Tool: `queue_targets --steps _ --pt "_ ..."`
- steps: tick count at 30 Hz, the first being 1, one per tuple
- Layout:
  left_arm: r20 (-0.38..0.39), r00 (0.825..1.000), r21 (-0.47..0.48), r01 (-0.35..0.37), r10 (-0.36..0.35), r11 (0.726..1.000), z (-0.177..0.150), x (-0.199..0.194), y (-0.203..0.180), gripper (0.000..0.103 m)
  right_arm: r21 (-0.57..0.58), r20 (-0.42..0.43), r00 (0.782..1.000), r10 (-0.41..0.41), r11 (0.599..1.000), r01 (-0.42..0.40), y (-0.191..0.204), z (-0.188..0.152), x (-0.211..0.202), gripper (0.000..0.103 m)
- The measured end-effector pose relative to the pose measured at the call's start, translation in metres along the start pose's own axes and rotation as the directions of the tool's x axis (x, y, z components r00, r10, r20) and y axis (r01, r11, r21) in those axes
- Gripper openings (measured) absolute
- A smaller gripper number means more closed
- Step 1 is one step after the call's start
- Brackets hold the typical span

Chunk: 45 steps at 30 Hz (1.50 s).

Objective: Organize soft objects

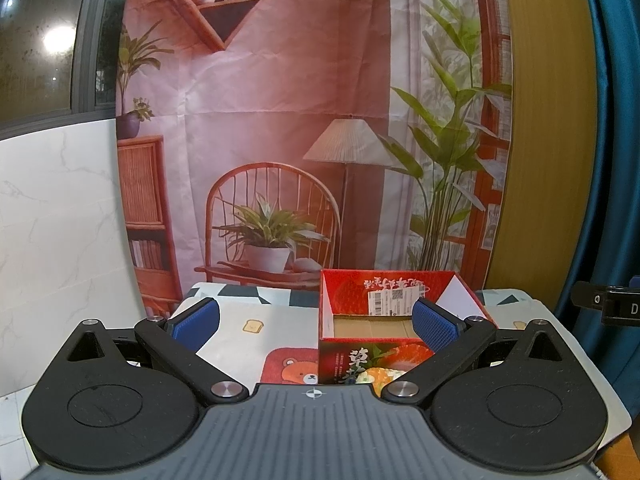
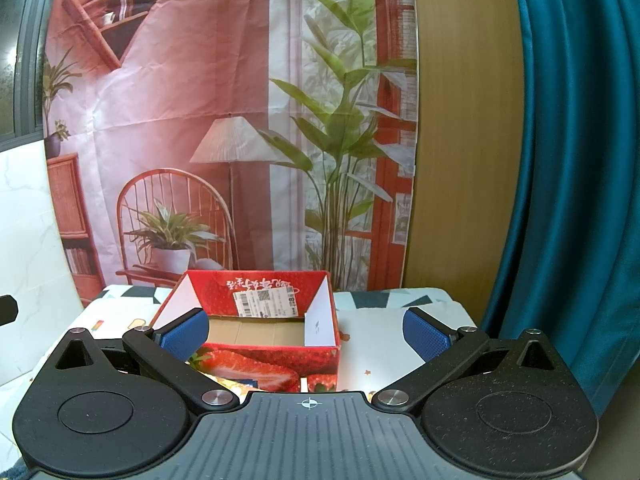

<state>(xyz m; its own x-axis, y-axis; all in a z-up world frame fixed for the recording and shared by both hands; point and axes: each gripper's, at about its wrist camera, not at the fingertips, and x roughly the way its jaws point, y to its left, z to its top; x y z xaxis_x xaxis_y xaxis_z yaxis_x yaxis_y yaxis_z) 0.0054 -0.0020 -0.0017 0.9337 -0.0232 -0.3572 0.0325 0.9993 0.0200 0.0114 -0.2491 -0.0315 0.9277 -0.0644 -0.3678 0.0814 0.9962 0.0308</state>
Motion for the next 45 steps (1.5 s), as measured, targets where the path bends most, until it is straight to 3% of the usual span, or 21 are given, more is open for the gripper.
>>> queue_targets --steps 26,37,45 --pt "-0.011 1.000 0.002 -0.002 0.002 1.000 -0.006 0.003 0.000 0.103 0.007 -0.001 1.000 0.004 1.000 -0.004 -0.001 -0.001 0.001 0.103" --pt "-0.085 0.996 -0.036 -0.031 0.028 0.999 -0.028 0.037 0.013 0.103 0.128 0.071 0.989 0.128 0.982 -0.137 -0.018 -0.029 0.018 0.103" --pt "-0.167 0.985 -0.060 -0.044 0.033 0.997 -0.049 0.069 0.021 0.103 0.194 0.075 0.991 0.114 0.973 -0.126 -0.020 -0.061 0.046 0.103"
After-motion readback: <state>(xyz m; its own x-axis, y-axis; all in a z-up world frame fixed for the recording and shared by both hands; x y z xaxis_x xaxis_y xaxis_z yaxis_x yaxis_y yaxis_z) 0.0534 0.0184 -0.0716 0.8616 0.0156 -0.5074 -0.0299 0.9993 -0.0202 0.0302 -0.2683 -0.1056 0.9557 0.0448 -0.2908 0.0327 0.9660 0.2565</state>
